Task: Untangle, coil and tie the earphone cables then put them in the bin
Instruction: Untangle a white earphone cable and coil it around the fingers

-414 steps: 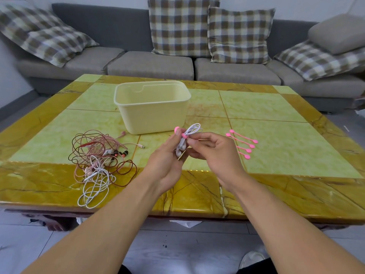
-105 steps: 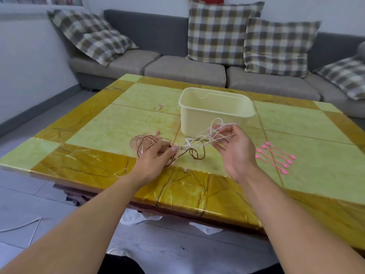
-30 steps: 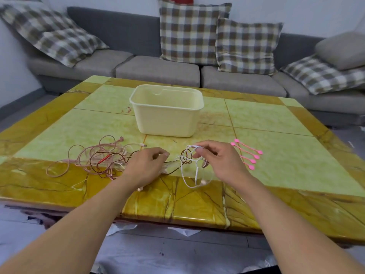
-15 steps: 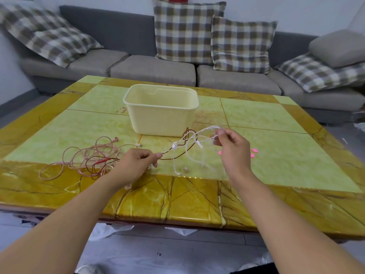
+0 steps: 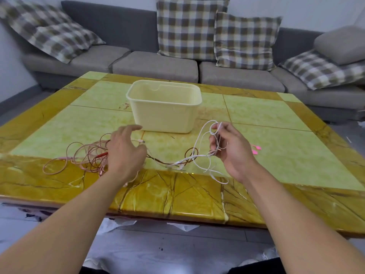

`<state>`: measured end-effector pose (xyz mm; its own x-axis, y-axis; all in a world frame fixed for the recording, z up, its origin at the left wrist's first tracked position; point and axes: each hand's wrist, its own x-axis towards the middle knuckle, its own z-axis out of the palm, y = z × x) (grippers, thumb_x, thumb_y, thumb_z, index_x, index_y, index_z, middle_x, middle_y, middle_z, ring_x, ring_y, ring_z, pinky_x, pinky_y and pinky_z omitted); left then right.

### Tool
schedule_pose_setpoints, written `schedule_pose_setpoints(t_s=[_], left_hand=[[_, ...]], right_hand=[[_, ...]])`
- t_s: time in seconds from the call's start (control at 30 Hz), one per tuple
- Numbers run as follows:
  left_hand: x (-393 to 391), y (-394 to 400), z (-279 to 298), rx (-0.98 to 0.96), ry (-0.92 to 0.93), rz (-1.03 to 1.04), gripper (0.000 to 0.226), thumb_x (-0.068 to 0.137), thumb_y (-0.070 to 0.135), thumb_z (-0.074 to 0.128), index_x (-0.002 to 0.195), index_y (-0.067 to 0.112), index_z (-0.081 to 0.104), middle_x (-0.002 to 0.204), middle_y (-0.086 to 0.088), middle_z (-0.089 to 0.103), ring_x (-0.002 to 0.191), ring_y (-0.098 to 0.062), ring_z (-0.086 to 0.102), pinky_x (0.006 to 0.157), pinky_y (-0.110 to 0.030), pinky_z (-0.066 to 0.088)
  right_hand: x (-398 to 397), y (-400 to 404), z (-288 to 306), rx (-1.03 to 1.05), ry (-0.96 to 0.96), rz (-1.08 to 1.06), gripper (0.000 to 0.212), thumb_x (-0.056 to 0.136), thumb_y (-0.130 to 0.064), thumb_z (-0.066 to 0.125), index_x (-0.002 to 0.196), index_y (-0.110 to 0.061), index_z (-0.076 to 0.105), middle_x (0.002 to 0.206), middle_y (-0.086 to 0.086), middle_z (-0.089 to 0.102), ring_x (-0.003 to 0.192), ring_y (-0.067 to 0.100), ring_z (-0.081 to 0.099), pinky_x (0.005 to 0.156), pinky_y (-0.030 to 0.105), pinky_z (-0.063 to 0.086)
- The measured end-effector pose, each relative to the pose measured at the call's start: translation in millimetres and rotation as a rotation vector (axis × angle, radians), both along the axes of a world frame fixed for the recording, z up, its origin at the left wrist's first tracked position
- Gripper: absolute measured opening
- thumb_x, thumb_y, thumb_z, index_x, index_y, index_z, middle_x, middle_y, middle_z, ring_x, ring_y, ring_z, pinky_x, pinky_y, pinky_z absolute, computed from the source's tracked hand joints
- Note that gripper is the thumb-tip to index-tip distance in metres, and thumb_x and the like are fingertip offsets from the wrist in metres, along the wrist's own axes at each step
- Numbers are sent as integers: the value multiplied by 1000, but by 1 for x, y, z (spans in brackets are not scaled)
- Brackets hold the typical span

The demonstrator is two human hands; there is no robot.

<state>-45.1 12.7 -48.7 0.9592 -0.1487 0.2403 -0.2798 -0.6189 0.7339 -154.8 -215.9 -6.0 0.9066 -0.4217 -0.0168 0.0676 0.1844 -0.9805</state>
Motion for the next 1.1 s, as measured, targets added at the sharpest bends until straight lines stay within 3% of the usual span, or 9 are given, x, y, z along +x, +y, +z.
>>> schedule_pose_setpoints(t_s=[0.13, 0.3, 0.37, 0.47, 0.6, 0.73, 0.87, 1.0, 1.1], left_hand=[[-20, -21, 13, -208, 33, -284, 41, 85, 13, 52, 112, 38, 71, 126, 13, 58, 92, -14, 54, 83, -37, 49], [-34, -43, 9, -43, 188, -667, 30, 93, 35, 70, 123, 40, 68, 116, 28, 66, 103, 23, 50, 89, -9, 37], [-36, -48, 6, 3, 164, -689, 12, 94, 35, 70, 101, 29, 77, 103, 18, 71, 92, 10, 60, 79, -17, 41], [-32, -48, 2, -11, 154, -535, 30, 100, 36, 59, 82, 19, 77, 87, -5, 73, 60, -16, 54, 64, -29, 43], [-13, -37, -1, -147, 204, -186, 43, 107, 34, 43, 76, 14, 67, 73, -8, 73, 53, -15, 47, 61, -35, 42], [-2, -29, 5, -374, 262, 106, 43, 109, 35, 36, 86, 10, 62, 73, -9, 65, 69, -24, 62, 61, -23, 47], [10, -19, 13, -817, 488, 274, 34, 109, 30, 32, 112, 6, 56, 93, -16, 70, 83, -29, 75, 57, -45, 63], [22, -4, 13, -999, 514, 397, 42, 108, 26, 29, 104, -1, 61, 100, -17, 73, 86, -27, 76, 50, -39, 59], [25, 6, 17, -1114, 489, 551, 36, 101, 10, 30, 103, 1, 64, 98, -14, 74, 86, -24, 76, 51, -32, 58]], right_hand=[[0, 5, 0, -77, -23, 163, 21, 106, -19, 49, 96, -18, 67, 62, 0, 46, 53, 15, 34, 64, 32, 38], [0, 12, 1, -73, -54, 251, 23, 103, -17, 53, 94, -19, 73, 63, 0, 37, 55, 15, 25, 57, 28, 29], [1, 12, 1, -73, -63, 243, 24, 103, -18, 53, 94, -21, 74, 63, 0, 36, 55, 15, 23, 56, 29, 23], [2, 6, 1, -60, -44, 92, 23, 105, -16, 50, 94, -19, 71, 58, -4, 32, 50, 12, 22, 50, 26, 18], [2, -11, -2, -84, 47, -186, 23, 105, -18, 50, 90, -18, 67, 55, -7, 28, 46, 11, 20, 51, 28, 15], [0, -20, -7, -140, 166, -270, 21, 102, -16, 50, 88, -20, 66, 52, -7, 29, 45, 11, 22, 51, 28, 16], [0, -29, -15, -220, 344, -312, 15, 98, -18, 53, 87, -20, 64, 53, -4, 42, 49, 14, 34, 45, 24, 17], [-4, -32, -18, -301, 416, -228, 14, 99, -19, 53, 98, -15, 67, 65, 4, 53, 34, 7, 30, 36, 20, 21], [-5, -28, -19, -365, 420, -214, 17, 100, -15, 53, 101, -9, 68, 67, 7, 55, 37, 7, 36, 35, 17, 26]])
